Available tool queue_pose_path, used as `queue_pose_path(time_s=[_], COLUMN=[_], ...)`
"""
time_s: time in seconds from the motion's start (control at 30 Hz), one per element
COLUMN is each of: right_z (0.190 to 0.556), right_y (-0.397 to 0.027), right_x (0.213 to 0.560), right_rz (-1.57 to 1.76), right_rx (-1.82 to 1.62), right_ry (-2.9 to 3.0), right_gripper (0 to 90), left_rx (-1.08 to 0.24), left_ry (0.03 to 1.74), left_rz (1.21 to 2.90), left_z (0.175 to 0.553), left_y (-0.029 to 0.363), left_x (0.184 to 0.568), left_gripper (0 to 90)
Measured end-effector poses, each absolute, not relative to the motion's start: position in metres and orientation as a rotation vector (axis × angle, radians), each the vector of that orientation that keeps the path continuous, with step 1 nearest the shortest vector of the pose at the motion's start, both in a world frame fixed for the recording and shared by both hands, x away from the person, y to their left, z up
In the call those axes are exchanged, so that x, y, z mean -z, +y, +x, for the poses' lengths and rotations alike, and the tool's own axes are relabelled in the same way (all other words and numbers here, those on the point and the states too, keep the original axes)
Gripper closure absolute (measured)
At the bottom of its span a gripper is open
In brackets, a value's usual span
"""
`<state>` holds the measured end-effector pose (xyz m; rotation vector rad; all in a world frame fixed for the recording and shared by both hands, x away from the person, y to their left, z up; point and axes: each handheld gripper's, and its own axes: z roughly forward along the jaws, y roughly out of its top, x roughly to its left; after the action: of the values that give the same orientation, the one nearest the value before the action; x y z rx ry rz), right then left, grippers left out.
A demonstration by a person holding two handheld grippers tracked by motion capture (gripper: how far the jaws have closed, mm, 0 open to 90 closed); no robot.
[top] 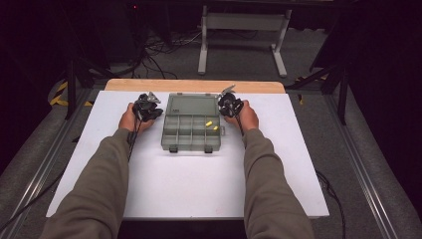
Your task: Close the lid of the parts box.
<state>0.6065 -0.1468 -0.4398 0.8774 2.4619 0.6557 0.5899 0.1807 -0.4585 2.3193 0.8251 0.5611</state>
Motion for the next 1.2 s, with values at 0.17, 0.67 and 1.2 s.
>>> queue_pose_path(time_s=[0.17, 0.67, 1.2], right_z=[0.607, 0.611, 0.61], right_y=[-0.146, -0.146, -0.148], right_x=[0.439, 0.443, 0.449], right_rz=[0.827, 0.805, 0.818], right_rx=[-0.635, -0.702, -0.827], right_ry=[2.482, 2.455, 2.306], right_gripper=[90.0, 90.0, 90.0], left_rx=[-0.556, -0.568, -0.631], left_ry=[0.811, 0.834, 0.871], left_rz=[2.327, 2.315, 2.248], left_z=[0.59, 0.597, 0.604], left_y=[0.176, 0.167, 0.161], left_x=[0.458, 0.458, 0.46], left_gripper=[89.6, 89.6, 88.8])
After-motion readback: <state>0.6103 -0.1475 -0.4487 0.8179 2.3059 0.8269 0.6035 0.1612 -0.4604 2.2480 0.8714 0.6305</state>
